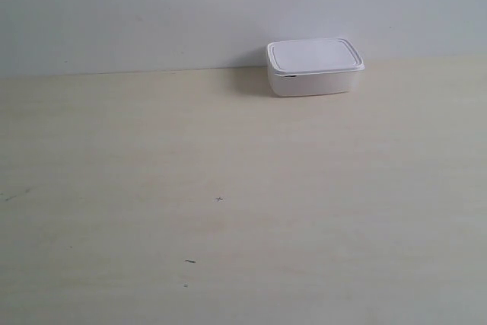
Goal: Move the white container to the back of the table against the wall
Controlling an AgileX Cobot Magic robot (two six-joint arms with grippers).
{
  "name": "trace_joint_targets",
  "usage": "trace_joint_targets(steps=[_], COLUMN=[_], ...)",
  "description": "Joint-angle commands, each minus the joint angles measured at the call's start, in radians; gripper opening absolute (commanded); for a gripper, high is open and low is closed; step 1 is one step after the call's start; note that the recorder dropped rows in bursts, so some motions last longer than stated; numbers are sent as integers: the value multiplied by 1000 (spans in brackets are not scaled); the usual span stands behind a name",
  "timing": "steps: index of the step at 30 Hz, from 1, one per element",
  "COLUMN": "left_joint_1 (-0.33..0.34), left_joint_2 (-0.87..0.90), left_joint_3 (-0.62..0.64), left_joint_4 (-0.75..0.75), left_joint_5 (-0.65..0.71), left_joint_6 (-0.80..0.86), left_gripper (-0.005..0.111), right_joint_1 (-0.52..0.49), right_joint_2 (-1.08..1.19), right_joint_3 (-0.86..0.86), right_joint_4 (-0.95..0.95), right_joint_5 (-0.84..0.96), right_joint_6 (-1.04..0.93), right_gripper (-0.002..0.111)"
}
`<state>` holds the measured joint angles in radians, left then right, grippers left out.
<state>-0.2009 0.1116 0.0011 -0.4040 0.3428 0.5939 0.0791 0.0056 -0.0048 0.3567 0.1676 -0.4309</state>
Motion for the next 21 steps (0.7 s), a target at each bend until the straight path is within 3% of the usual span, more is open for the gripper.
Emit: trace_joint_targets(steps=[1,4,7,9,13,21], left_joint_1=[3,3,3,3,3,3], left_joint_2=[-6,-6,-7,-8,-19,-35], left_joint_3=[-1,-1,-1,-1,-1,-1], left_joint_4=[-2,3,114,130,299,313], left_joint_5=[2,3,3,-10,-23,-23], left_joint_6=[3,3,-9,-124,-351,-366], left_gripper=[0,0,0,0,0,0], right_joint_1=[-6,-6,-6,-6,-6,-6], right_joint_2=[-6,-6,-6,-6,-6,-6], right_joint_3=[5,5,5,5,5,5], right_joint_4=[3,3,3,3,3,3], right_joint_5=[-14,-14,-14,-14,-14,-14], right_joint_6=[-2,-2,-2,-2,-2,-2], right_gripper=[0,0,0,0,0,0])
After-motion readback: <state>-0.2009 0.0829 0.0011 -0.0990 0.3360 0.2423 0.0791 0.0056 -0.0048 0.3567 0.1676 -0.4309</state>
